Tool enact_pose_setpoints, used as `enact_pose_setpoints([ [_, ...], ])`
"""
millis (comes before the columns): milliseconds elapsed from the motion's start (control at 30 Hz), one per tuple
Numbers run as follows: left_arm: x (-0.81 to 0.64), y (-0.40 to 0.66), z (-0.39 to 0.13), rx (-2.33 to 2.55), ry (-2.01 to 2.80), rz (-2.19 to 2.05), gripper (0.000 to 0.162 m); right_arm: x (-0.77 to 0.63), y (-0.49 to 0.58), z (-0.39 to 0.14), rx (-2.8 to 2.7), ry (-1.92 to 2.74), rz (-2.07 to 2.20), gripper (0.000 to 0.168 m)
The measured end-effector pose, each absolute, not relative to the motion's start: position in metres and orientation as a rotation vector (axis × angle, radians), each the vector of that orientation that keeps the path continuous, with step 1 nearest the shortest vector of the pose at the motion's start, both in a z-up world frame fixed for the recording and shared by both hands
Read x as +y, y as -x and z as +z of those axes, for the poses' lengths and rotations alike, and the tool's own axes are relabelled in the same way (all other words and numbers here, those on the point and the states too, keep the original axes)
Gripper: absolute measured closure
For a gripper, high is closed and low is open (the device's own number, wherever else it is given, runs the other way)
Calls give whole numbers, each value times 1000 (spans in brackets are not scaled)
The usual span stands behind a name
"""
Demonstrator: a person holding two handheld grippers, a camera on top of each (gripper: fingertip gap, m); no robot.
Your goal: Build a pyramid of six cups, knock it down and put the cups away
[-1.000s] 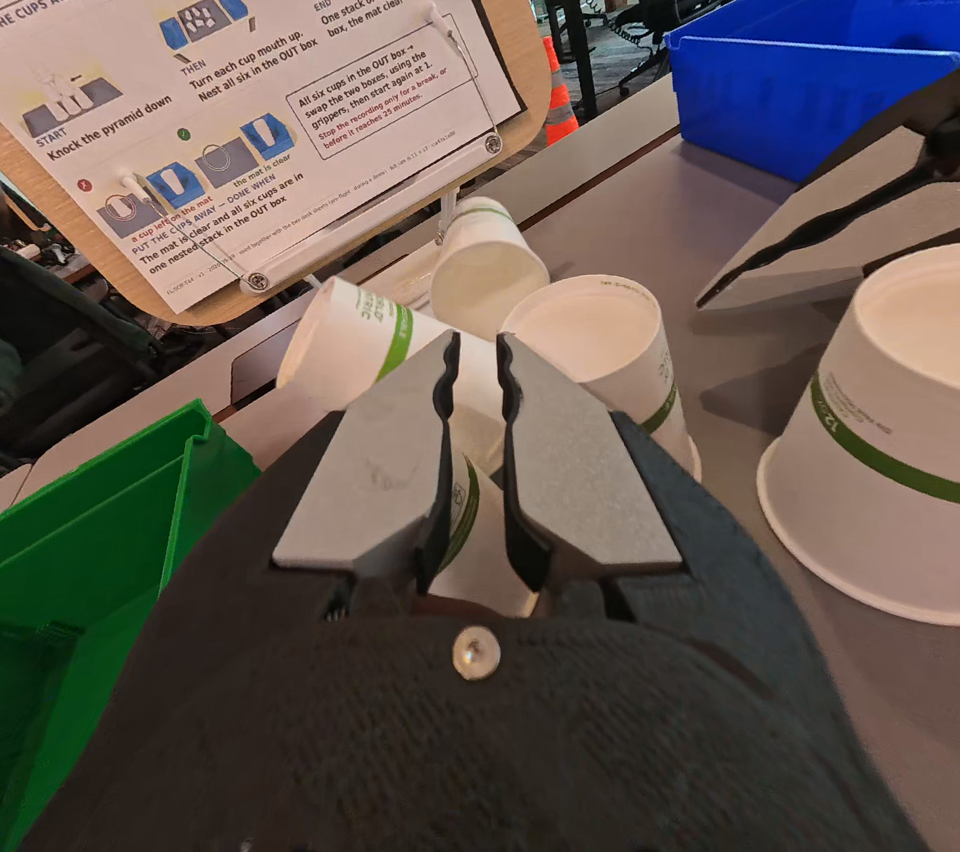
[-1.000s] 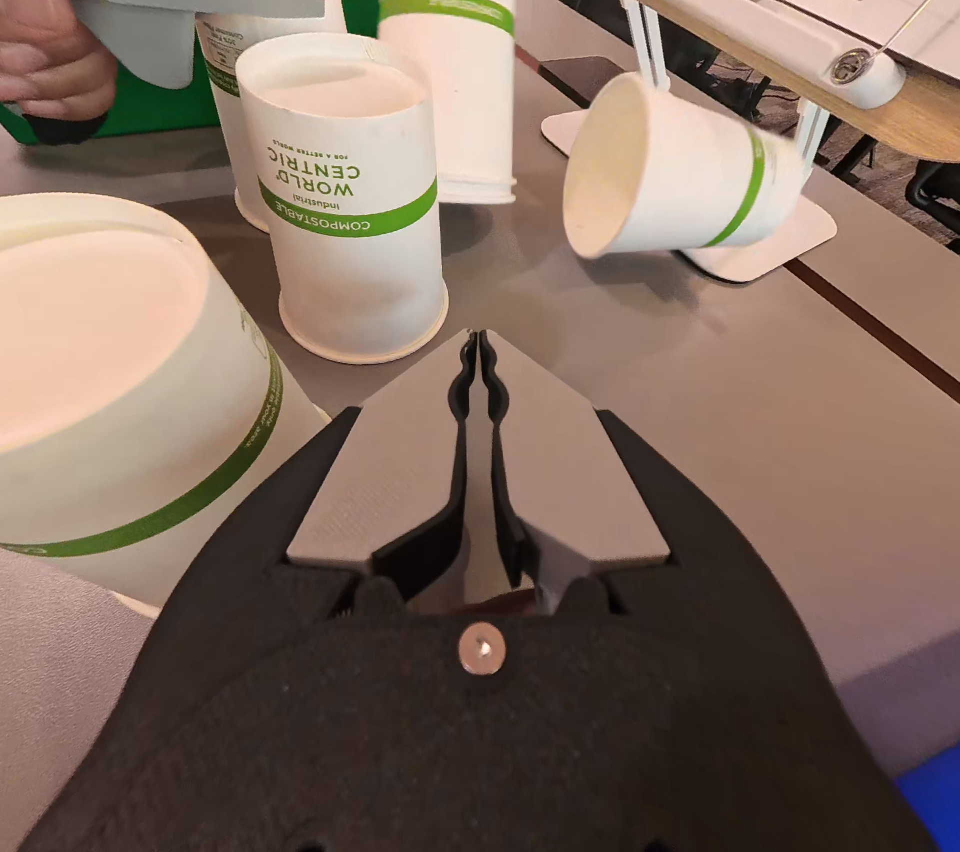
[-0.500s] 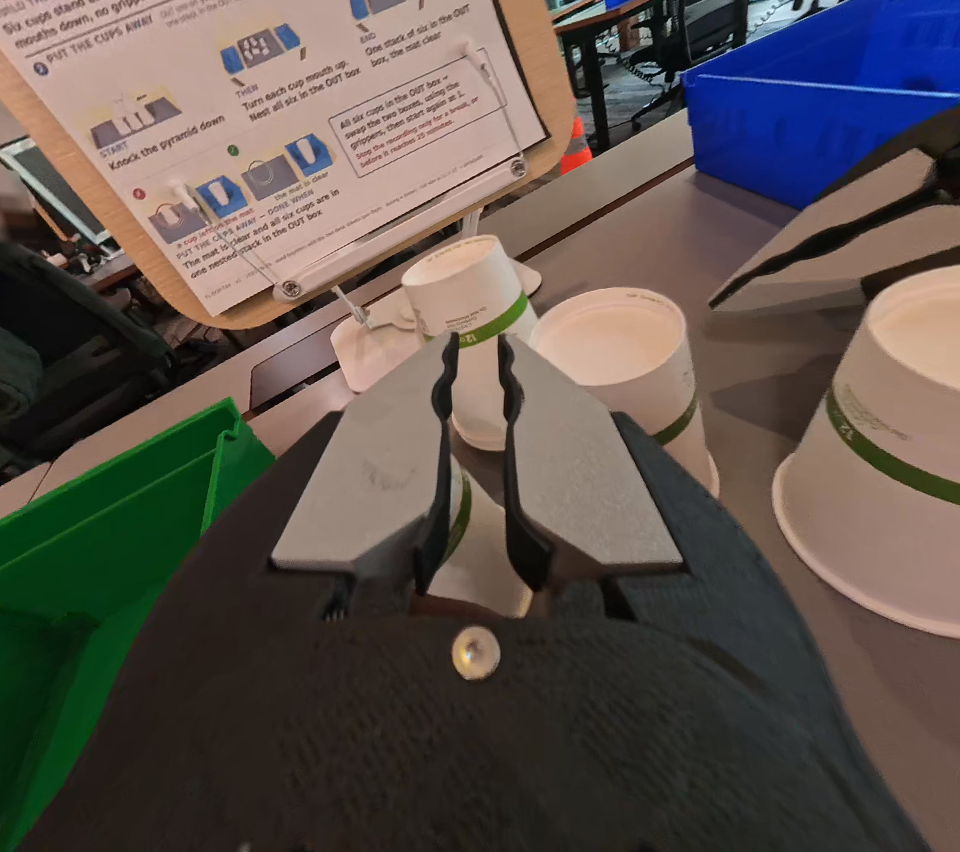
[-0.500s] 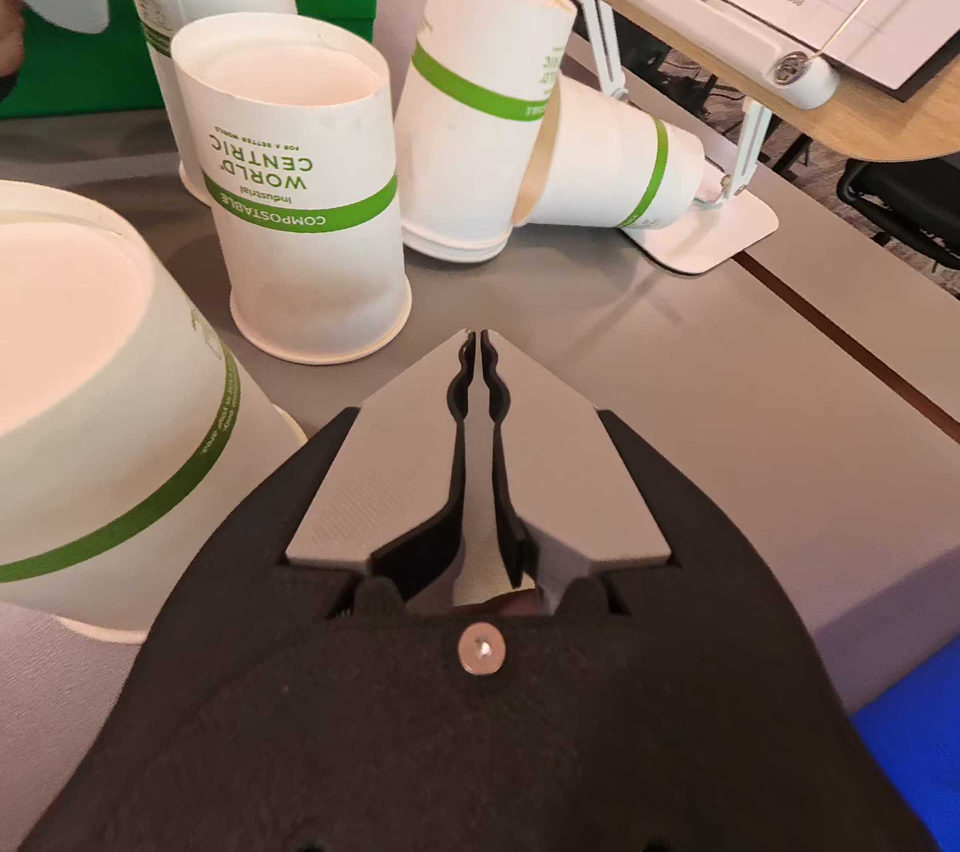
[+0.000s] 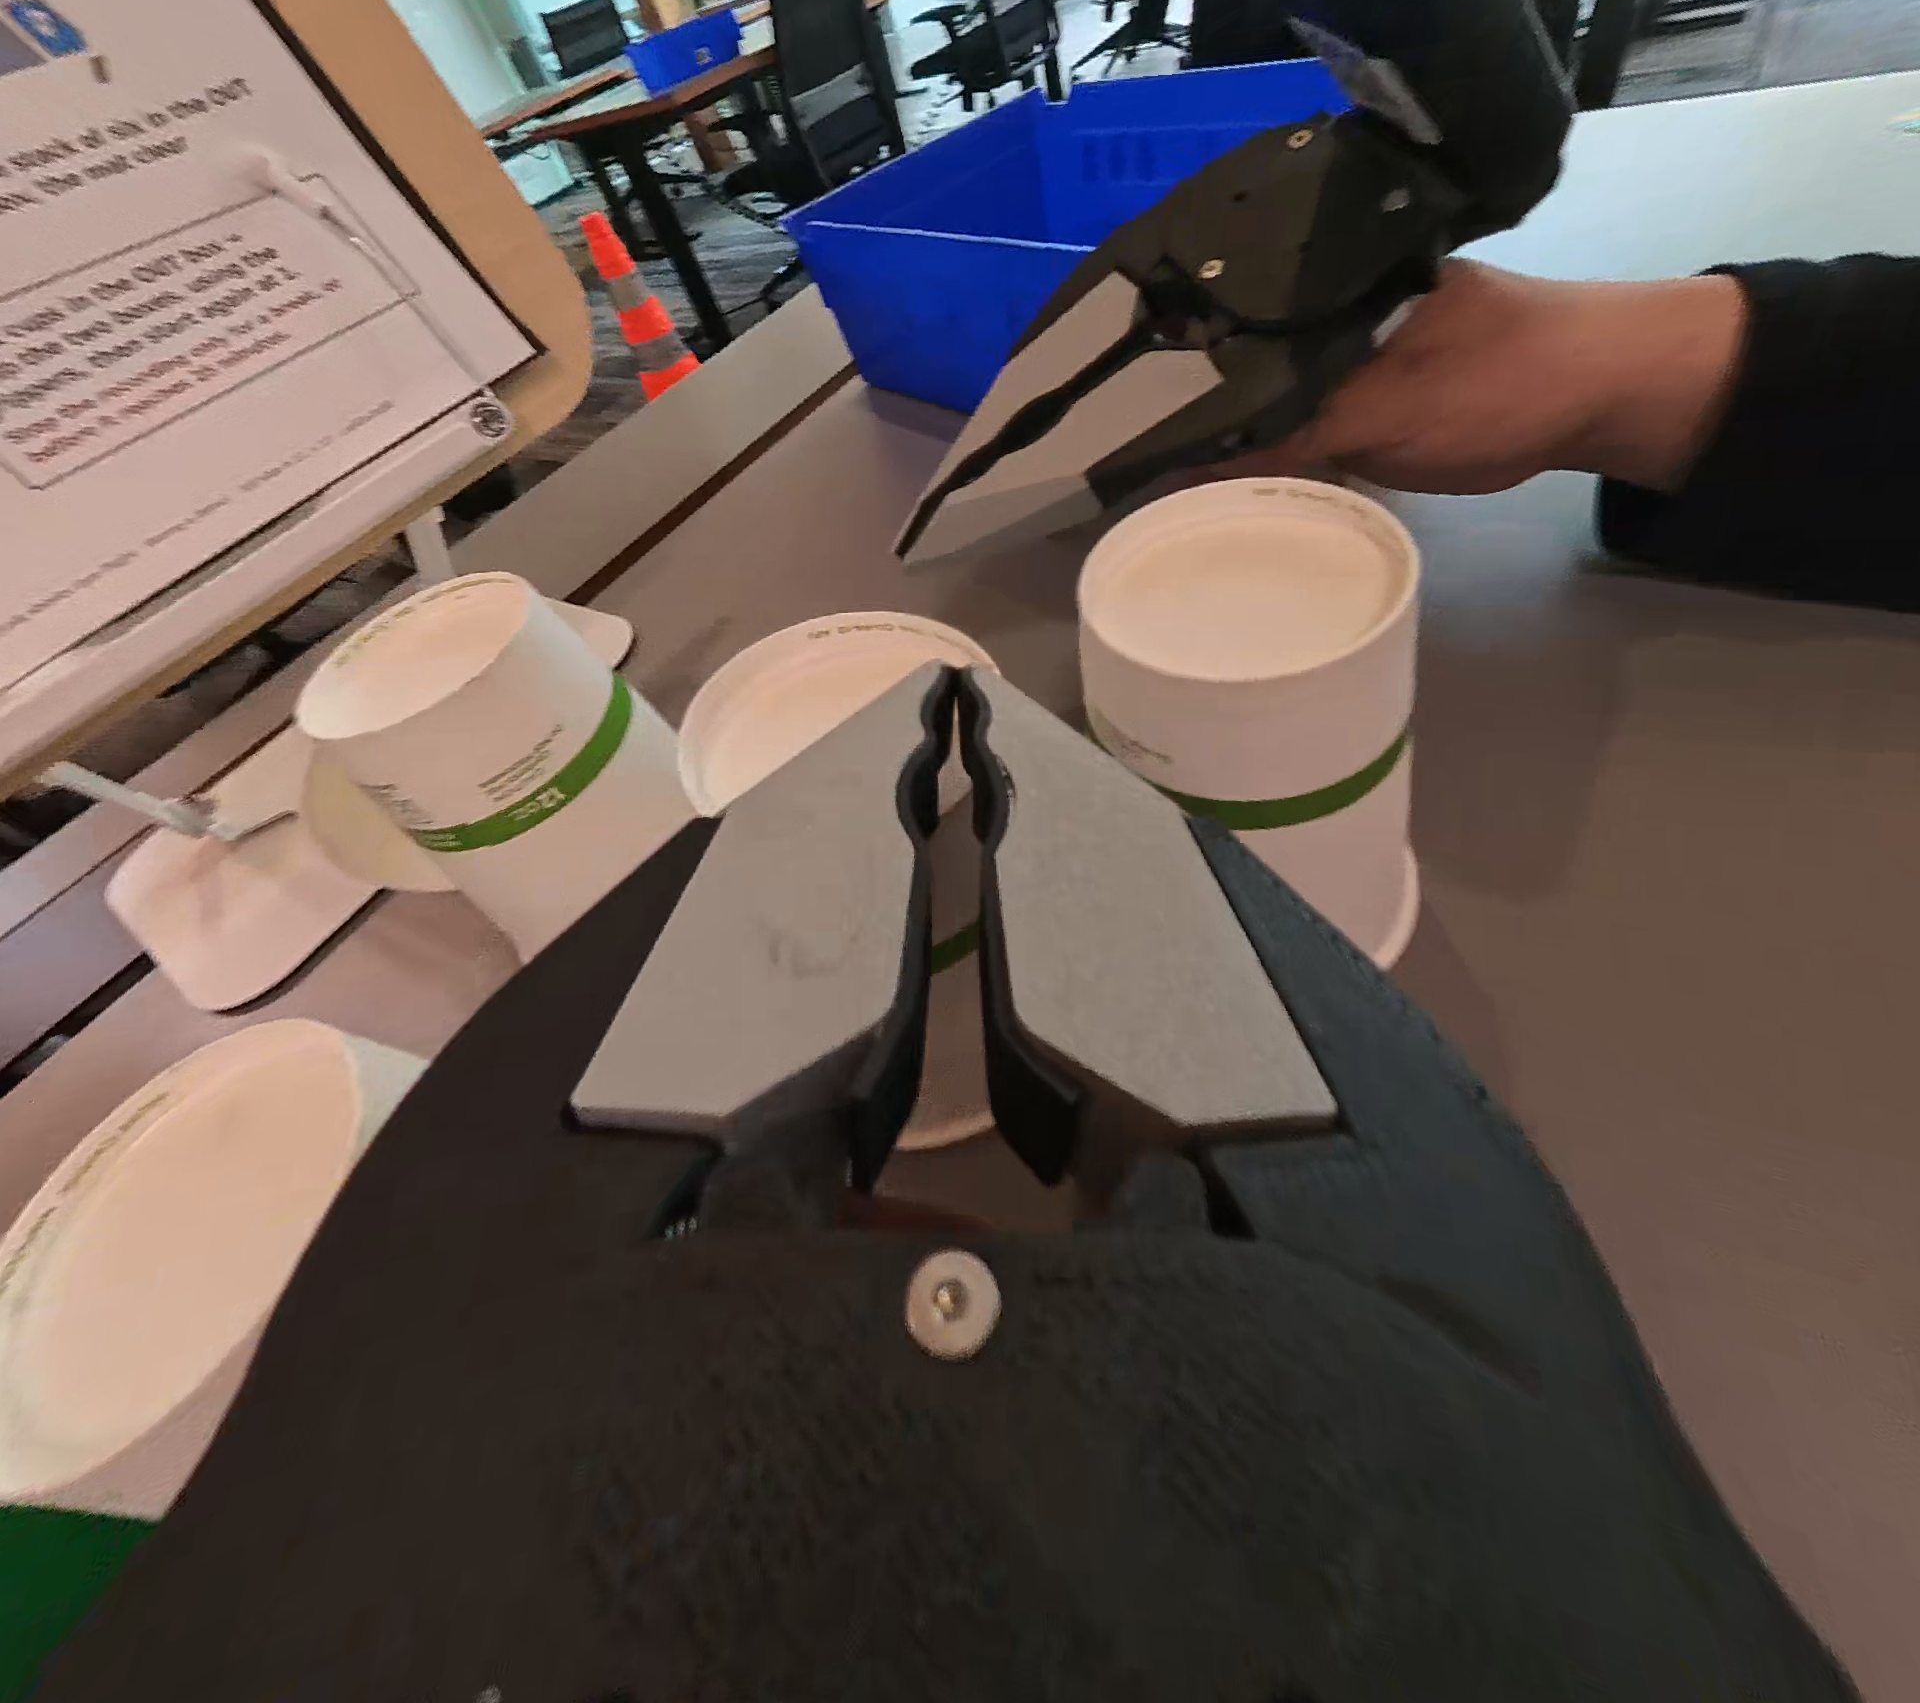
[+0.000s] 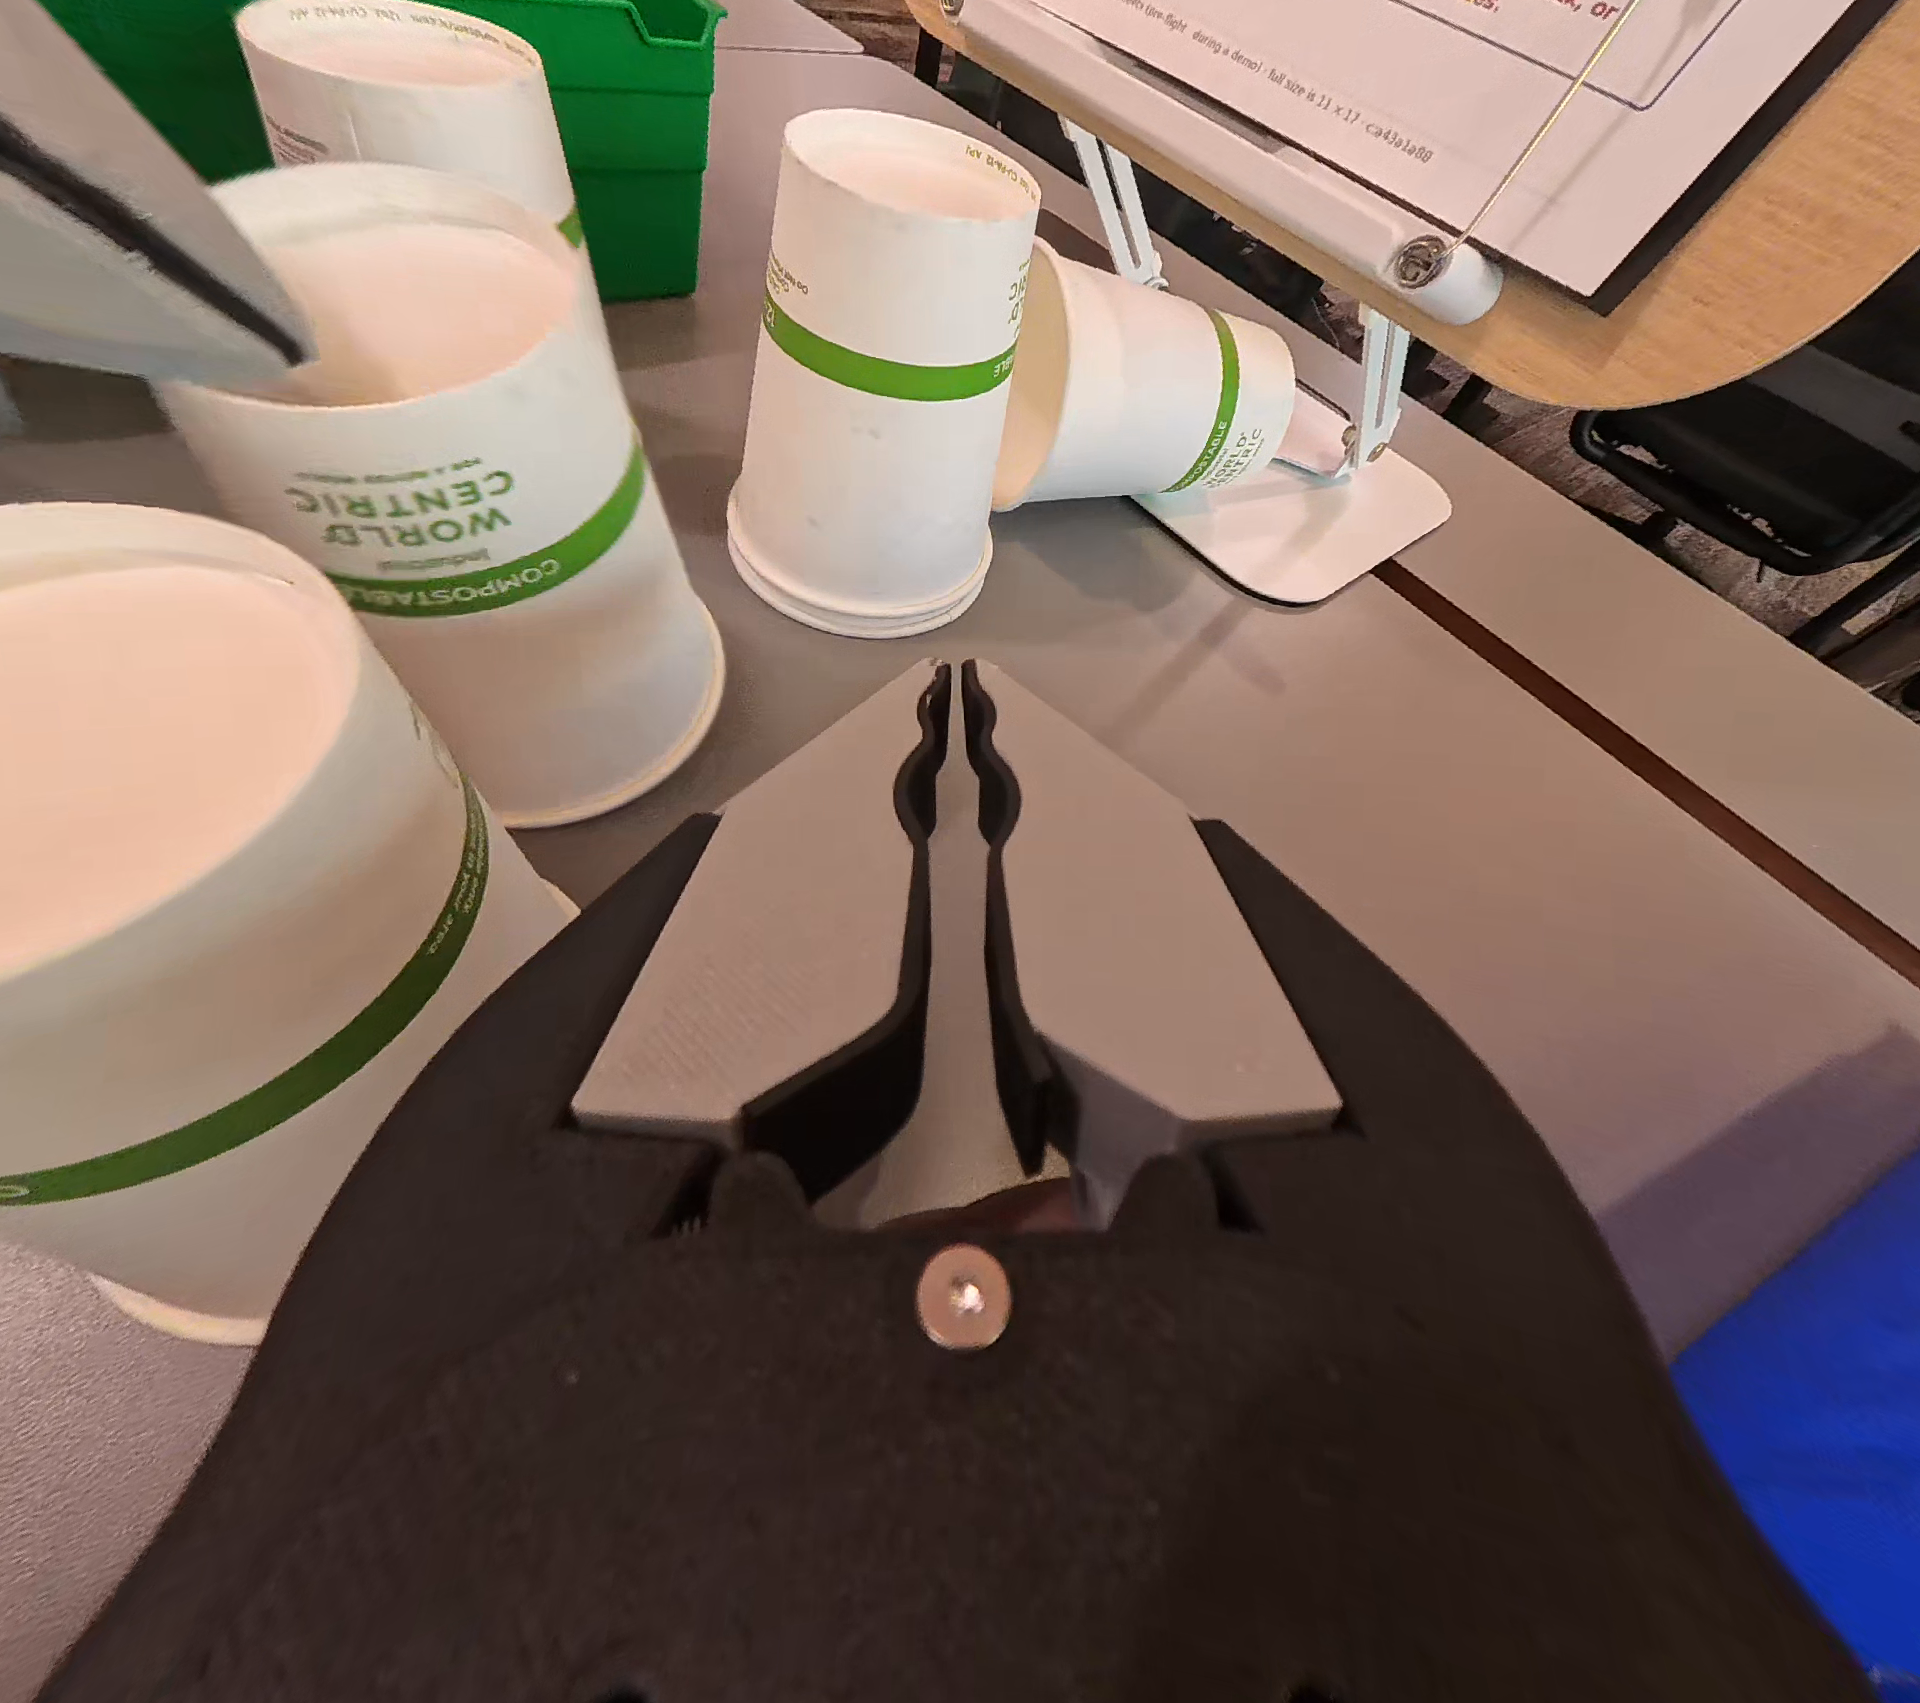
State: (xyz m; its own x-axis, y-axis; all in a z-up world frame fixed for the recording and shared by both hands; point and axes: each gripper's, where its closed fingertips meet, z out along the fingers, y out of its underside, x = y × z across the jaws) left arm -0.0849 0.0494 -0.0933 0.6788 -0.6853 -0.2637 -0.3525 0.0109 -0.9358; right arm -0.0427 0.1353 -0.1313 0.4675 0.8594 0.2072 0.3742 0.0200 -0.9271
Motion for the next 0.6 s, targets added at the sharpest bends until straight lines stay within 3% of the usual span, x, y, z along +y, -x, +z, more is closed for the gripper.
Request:
enact_pose_setpoints([
  [167, 9, 70, -108, 1063, 1648, -583, 162, 135, 42, -129, -1099, 1568, 526, 168],
  [333, -20, 70, -164, 1366, 1793, -554, 137, 136, 42, -128, -1095, 1566, 525, 168],
  [600, -7, 67, -145, 1243, 1738, -556, 136, 142, 34, -115, -1027, 1555, 514, 168],
])
